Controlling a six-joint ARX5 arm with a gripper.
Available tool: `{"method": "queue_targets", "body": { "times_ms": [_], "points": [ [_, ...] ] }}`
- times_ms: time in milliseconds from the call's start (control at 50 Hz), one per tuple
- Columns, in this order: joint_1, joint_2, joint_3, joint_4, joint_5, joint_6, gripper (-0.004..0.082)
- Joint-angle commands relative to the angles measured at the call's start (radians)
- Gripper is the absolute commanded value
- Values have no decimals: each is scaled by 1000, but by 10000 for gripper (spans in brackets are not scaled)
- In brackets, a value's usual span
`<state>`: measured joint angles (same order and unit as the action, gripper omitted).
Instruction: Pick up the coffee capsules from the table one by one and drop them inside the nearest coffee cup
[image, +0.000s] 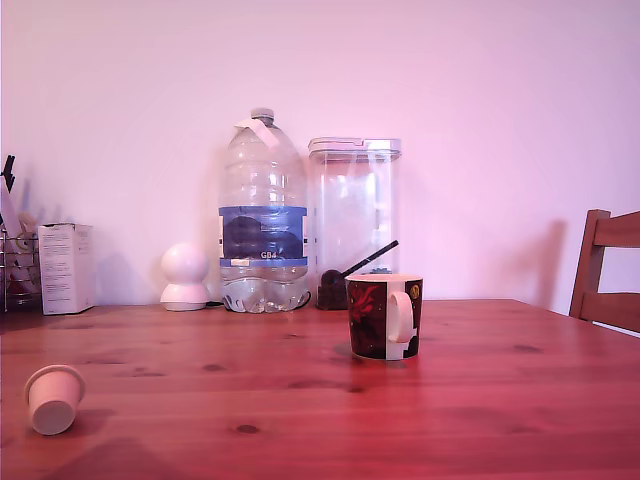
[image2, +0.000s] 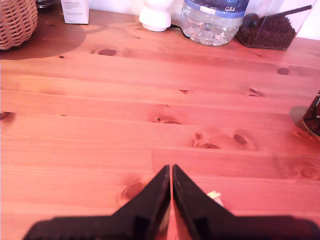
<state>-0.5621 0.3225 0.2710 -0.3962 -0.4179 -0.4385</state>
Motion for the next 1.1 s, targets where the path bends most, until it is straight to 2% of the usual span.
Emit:
{"method": "queue_targets", "body": {
  "times_ms": [0, 140, 400, 460, 520, 600, 640, 680, 740, 820, 940, 1080],
  "points": [
    [3, -8, -23, -1, 9, 9, -11],
    [3, -8, -23, -2, 10, 9, -11],
    [0, -8, -23, -1, 48, 9, 12],
    [-9, -9, -23, 0, 60, 10, 102],
    [-24, -10, -23, 0, 78, 13, 263],
    [-52, -10, -23, 0, 90, 12, 527],
    [-66, -10, -23, 0, 92, 11, 602],
    [-81, -10, -23, 0, 92, 12, 638],
    [-105, -10, -23, 1, 92, 6, 642],
    [-135, -10, -23, 3, 92, -31, 642],
    [-180, -10, -23, 5, 74, -60, 642],
    [-231, -10, -25, 5, 38, -64, 642]
  ]
}}
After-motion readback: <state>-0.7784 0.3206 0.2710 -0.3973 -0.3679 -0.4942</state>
